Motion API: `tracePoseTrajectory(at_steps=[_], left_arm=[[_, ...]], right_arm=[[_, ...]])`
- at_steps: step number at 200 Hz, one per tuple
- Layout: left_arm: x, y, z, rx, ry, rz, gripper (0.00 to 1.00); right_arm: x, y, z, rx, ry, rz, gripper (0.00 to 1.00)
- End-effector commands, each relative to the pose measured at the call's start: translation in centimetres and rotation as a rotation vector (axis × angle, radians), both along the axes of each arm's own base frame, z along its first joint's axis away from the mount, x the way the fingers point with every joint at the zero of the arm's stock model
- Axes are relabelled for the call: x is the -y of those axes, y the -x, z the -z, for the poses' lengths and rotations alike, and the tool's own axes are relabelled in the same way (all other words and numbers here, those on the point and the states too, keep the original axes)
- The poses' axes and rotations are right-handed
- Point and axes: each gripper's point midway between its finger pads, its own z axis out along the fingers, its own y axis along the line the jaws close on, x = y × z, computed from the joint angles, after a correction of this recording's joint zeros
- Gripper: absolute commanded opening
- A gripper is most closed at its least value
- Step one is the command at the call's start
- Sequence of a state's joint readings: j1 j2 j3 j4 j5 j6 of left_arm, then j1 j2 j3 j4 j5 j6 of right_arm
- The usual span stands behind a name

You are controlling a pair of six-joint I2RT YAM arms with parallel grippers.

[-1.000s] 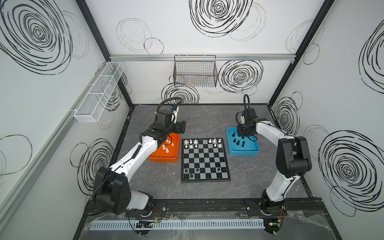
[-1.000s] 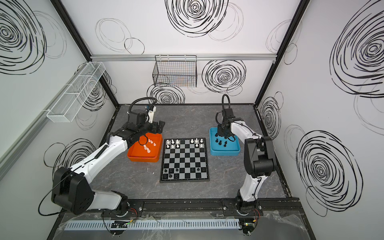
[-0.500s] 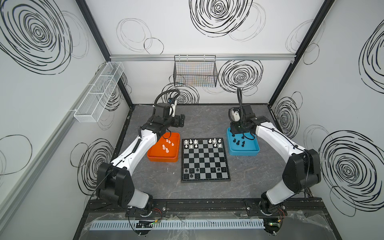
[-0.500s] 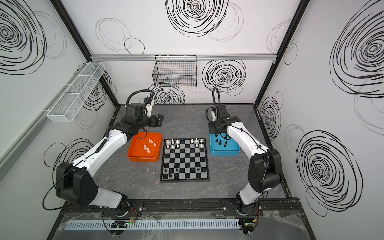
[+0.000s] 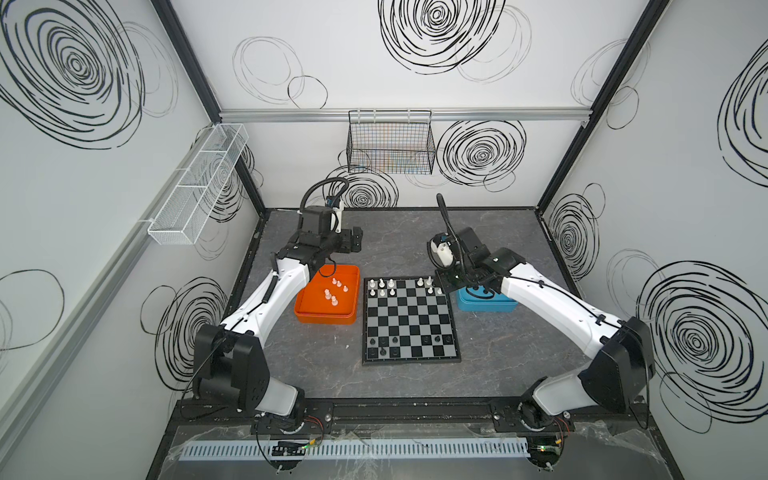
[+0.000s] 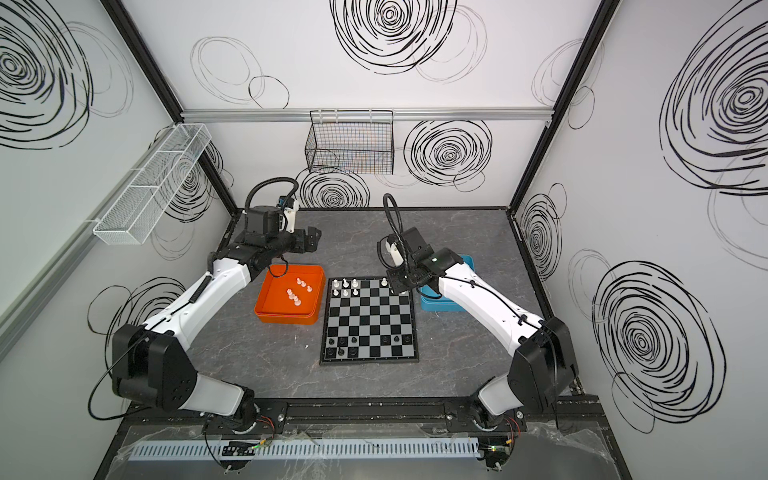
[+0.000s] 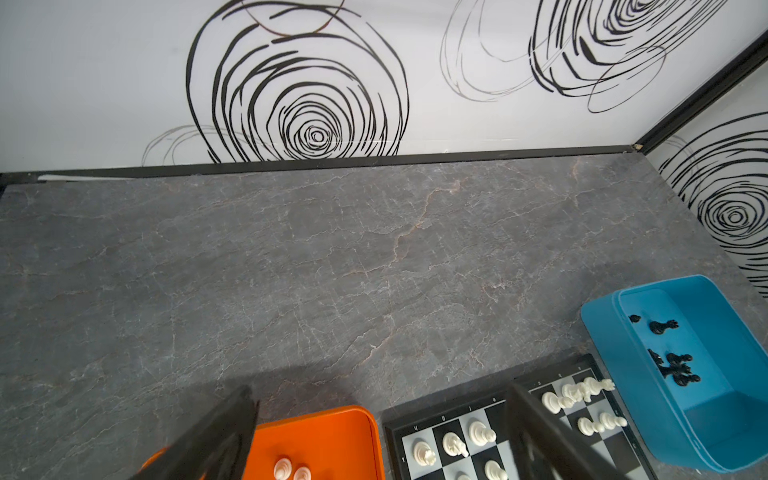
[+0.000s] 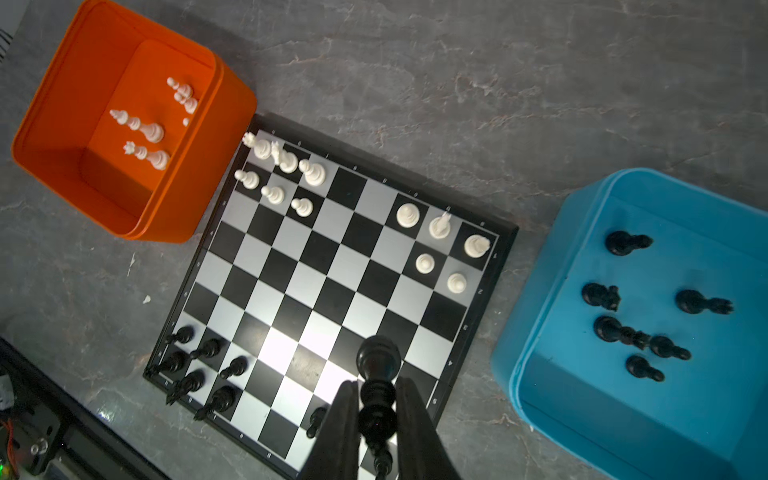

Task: Set up the chess pieces on the board
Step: 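Lift the black piece with the right gripper and carry it over the chessboard, then lower the black piece with the right gripper onto a square beside the black pieces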

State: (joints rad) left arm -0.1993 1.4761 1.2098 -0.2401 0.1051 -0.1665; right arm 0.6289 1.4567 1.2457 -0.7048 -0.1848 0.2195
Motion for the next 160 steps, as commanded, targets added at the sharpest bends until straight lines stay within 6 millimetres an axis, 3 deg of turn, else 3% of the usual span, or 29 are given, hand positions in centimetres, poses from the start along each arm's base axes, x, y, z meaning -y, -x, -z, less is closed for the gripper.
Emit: tracePoseTrajectory(at_steps=[1,79,160], left_arm=[[-0.4,0.4,-1.0,0.018,0.048,-0.019,0.96],[-1.2,1.1,0.0,-0.016,0.108,-0.06,0.96],[-1.1,1.5,0.3,-0.028,0.141,-0.06,0.96]], right_arm=[[-0.8,2.1,0.5,0.0,0.003,-0.017,0.19],[-3.7,7.2,2.3,0.005,-0.021,-0.14,0.2],[-4.0,8.9,5.0,0.013,0.055,-0.198,0.19]])
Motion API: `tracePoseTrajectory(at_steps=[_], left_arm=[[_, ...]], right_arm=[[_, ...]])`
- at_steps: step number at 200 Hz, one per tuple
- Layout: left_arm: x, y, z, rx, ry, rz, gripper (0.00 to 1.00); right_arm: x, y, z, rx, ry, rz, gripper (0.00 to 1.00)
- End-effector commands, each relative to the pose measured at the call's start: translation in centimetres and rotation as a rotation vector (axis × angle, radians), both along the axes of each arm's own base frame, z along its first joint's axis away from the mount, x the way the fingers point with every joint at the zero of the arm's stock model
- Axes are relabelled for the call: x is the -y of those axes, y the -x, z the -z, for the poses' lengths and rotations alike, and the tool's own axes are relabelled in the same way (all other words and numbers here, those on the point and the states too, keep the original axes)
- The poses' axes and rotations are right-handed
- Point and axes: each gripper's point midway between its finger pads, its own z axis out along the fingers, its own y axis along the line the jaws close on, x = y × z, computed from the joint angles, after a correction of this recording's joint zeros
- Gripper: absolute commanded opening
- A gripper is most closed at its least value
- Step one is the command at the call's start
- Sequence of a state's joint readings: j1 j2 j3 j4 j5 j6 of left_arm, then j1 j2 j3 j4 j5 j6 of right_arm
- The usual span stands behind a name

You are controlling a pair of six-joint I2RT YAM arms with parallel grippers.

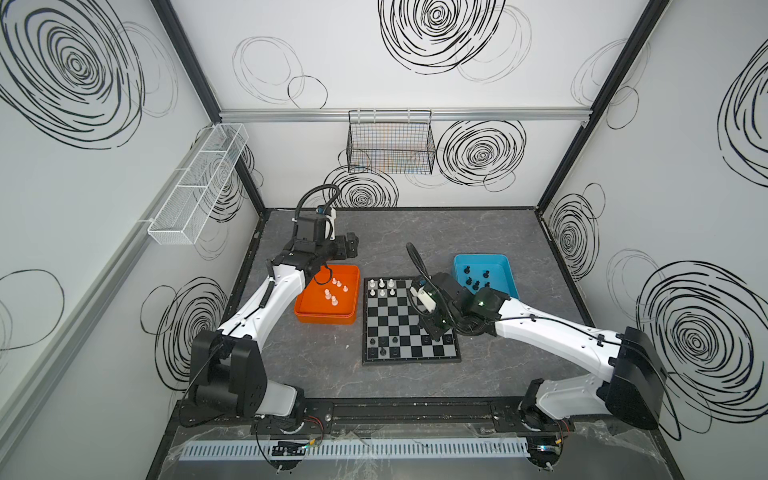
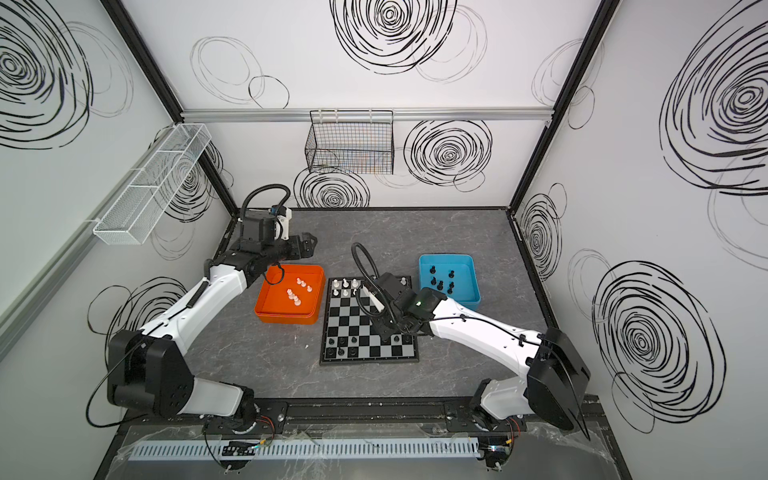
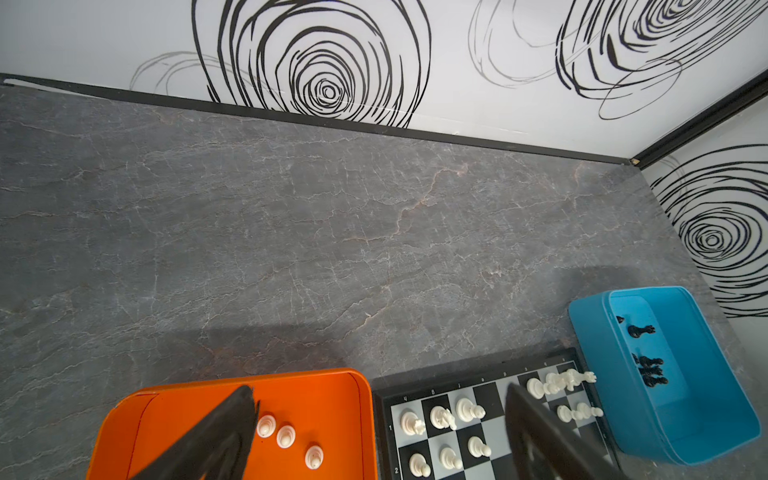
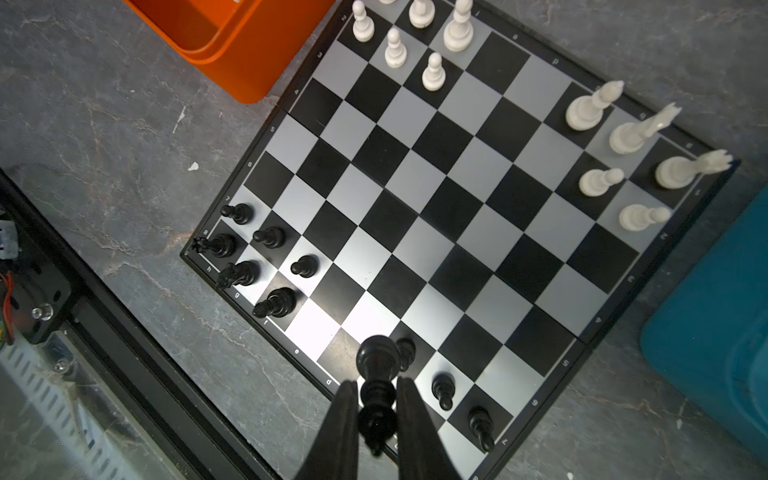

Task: Set up the chess pieces on the board
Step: 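Lower the black piece with the right gripper onto a square beside the black pieces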

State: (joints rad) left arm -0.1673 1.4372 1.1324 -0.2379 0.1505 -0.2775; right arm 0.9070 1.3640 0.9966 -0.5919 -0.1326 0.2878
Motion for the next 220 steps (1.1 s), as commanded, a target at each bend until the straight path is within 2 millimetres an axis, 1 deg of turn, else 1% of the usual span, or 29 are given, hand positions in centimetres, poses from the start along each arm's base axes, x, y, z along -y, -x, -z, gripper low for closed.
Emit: tracePoseTrajectory(at_steps=[1,43,74,105,132,155,178,220], left_arm=[[-0.1,0.1,-1.5,0.044,0.034,-0.005,0.96],[-0.3,0.3,-1.4,0.039,0.043,-0.008,0.96],[-0.4,0.6,-1.2,0.035,0.064,-0.009,0.96],[-0.9,0.9,-0.8,0.026,0.089,-0.025,0.96],[-1.3,1.0,-0.4,0.015,0.105,-0.029,0.96],[-1.5,1.2,-0.2,0.009,0.108,-0.035,0.96],[-1.7,1.4,0.2,0.0,0.108,-0.038,0.96],[-1.7,1.8,0.5,-0.009,0.111,-0.036,0.96]], right_arm=[[-0.1,0.1,0.1,0.041,0.012,-0.008,0.19],[-0.3,1.4,1.3,0.027,0.03,-0.05,0.2],[-0.6,2.2,1.8,0.023,0.049,-0.075,0.2],[-1.2,2.8,1.9,0.038,0.07,-0.098,0.2],[-1.5,3.5,2.8,0.046,0.108,-0.11,0.2],[-1.8,3.9,3.1,0.047,0.114,-0.11,0.2],[-1.9,4.3,3.4,0.043,0.119,-0.113,0.2],[-1.7,5.0,4.6,0.041,0.154,-0.113,0.2]])
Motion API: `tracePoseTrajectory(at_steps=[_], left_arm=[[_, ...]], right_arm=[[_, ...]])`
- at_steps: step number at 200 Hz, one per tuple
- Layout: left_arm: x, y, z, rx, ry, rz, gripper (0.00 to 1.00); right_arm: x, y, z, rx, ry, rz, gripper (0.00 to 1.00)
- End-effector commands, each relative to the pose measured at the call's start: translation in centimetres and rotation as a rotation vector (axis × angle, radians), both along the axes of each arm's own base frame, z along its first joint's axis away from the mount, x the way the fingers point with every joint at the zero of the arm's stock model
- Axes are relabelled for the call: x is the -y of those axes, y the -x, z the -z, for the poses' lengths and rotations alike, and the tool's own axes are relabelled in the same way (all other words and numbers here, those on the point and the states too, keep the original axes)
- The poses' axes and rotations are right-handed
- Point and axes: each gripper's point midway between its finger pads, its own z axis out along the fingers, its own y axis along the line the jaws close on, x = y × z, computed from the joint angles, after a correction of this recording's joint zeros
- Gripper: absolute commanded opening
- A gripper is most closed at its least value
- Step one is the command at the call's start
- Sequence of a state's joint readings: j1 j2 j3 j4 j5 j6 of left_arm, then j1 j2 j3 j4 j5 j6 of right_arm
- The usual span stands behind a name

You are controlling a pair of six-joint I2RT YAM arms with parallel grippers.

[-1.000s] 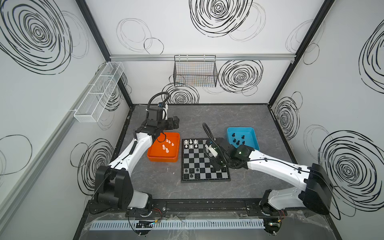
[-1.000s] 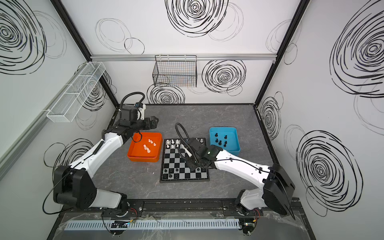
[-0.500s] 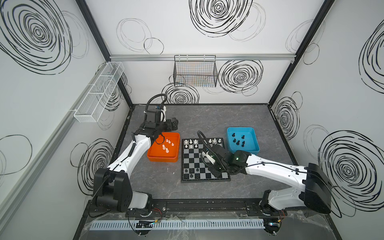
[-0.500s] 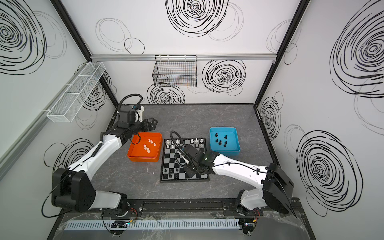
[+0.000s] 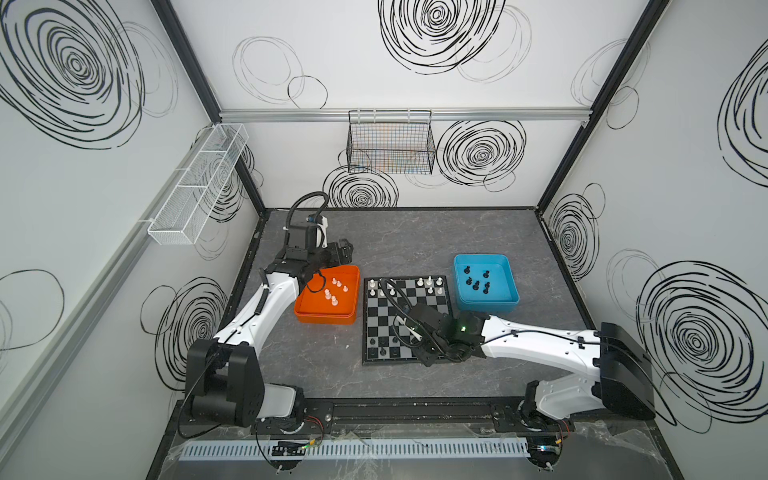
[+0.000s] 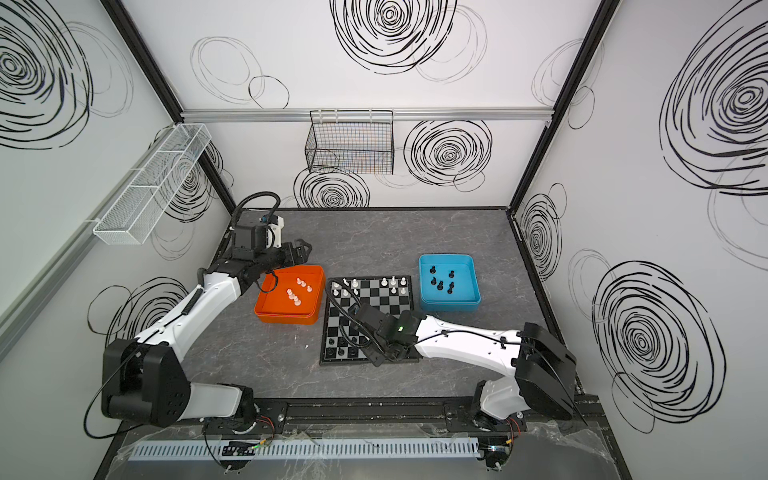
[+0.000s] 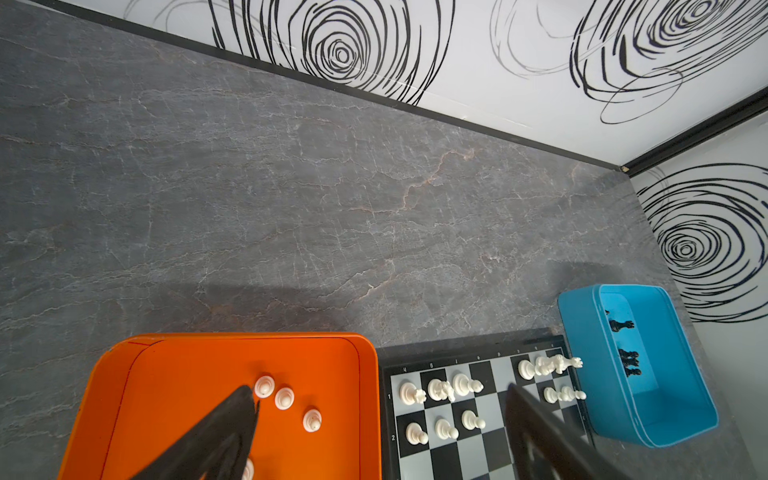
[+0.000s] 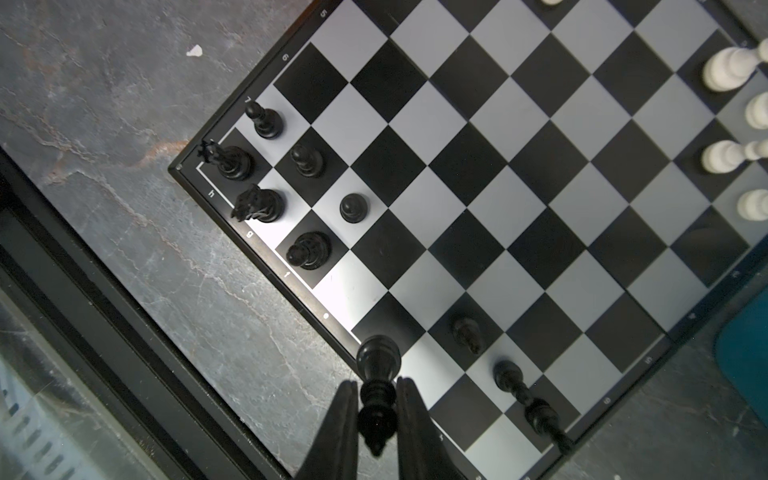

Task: Set up the chess pieces on the board
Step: 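Lower the black piece with the right gripper onto a square beside the black pieces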

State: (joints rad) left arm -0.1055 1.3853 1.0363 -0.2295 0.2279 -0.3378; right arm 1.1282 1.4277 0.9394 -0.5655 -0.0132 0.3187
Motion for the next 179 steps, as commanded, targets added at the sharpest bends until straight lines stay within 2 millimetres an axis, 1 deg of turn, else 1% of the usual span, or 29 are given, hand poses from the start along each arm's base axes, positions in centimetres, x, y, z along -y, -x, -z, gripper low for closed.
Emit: tracePoseTrajectory(at_steps=[1,45,62,179], left_arm=[[-0.1,0.0,-1.4,0.052,0.024,-0.003,0.96],[-0.2,0.1,-1.4,0.051,0.023,-0.005,0.96],[-0.2,0.1,-1.5,0.053,0.025,-0.003,0.96],[-0.3,0.0,-1.4,0.054,0.028,-0.004,0.96]], right_arm=[[0.4,0.0,0.9,0.016,0.023,0.027,0.2],[0.9,-0.1,2.2,0.015,0.066,0.041,0.2],[0.8,-0.3,2.4,0.019,0.074,0.045,0.2],[0.6,-0.9,2.6,0.011,0.054,0.06,0.21]])
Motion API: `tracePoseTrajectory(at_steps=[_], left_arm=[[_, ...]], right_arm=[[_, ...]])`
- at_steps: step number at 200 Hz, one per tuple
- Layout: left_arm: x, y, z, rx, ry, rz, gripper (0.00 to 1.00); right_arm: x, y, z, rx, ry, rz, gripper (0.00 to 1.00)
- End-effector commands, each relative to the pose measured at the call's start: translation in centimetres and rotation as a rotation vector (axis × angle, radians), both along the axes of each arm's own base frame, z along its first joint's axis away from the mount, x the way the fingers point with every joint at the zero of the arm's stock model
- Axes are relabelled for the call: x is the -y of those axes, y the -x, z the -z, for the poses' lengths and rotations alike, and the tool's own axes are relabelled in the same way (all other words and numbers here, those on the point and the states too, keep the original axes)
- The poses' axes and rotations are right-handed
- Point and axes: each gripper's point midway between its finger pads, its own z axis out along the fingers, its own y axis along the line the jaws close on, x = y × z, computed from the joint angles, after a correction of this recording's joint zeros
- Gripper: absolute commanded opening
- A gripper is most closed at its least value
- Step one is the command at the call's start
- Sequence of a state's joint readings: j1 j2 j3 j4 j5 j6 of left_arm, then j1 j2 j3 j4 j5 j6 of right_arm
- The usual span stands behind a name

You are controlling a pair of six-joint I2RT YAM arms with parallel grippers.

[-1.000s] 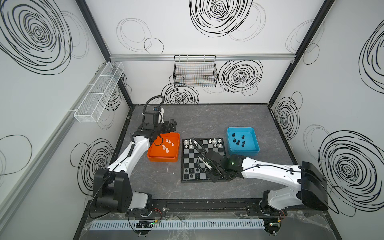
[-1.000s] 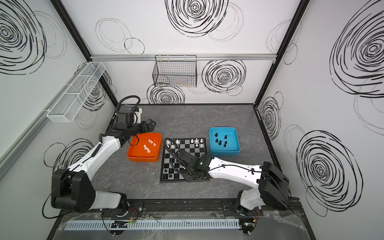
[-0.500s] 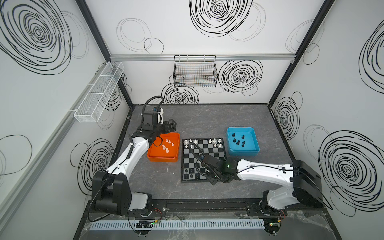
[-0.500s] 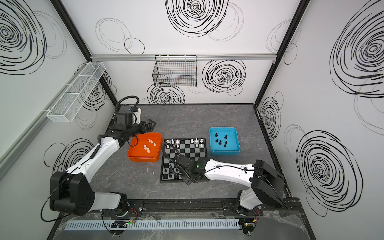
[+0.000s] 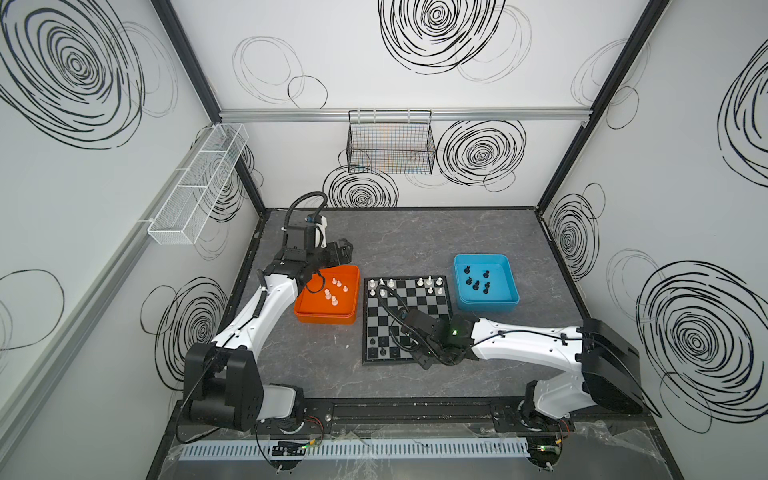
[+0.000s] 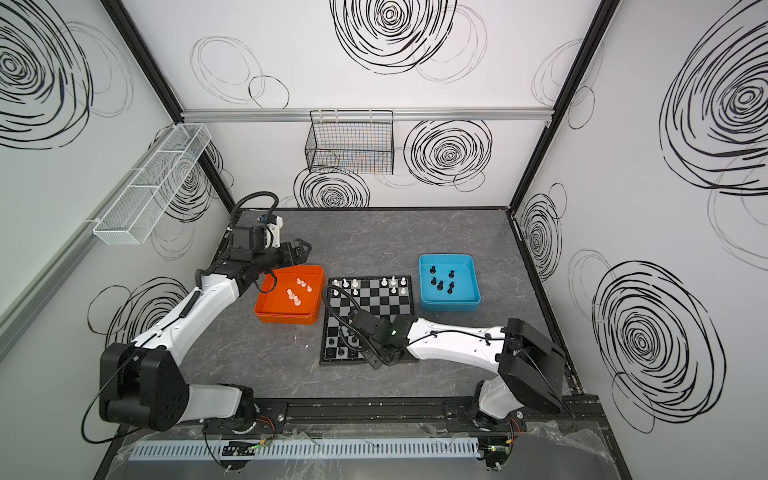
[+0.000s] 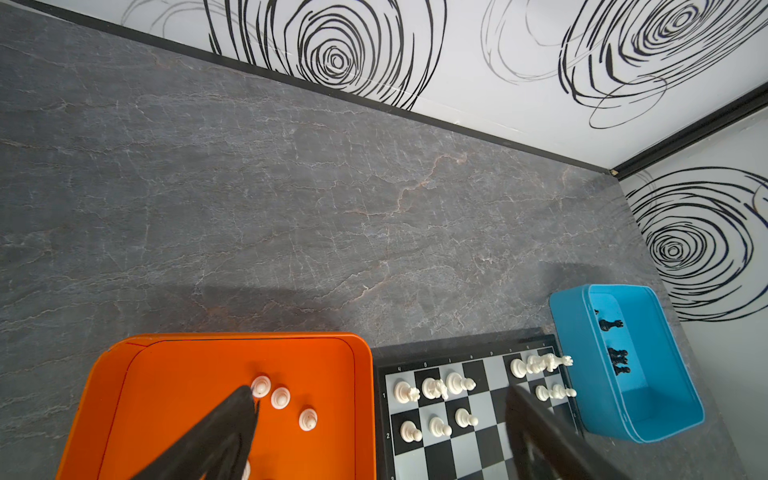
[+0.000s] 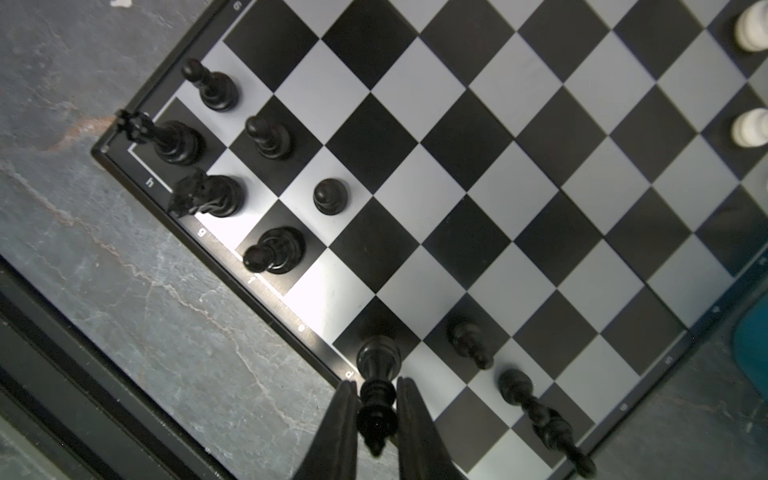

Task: Set up the chess pieces on the board
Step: 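Lower the black piece with the right gripper onto a square beside the black pieces, then hold the black piece on the square and open the right gripper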

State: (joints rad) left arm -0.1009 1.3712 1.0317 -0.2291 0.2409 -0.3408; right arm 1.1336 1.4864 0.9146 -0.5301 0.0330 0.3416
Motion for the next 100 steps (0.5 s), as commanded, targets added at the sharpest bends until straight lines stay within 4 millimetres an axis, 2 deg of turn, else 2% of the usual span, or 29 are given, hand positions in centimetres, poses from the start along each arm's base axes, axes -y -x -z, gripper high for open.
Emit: tracePoseTrajectory(at_steps=[1,100], left_arm=[[-0.33,-0.25,-1.05,0.046,0.017,-0.007,0.96],[-0.61,-0.16,-0.82,0.043,0.018,-0.013,0.96]], right_arm=[[0.13,-0.36,0.36,0.001,-0.001,0.025,0.21],[0.29,-0.18,1.1,-0.037,-0.019,0.036,0.21]])
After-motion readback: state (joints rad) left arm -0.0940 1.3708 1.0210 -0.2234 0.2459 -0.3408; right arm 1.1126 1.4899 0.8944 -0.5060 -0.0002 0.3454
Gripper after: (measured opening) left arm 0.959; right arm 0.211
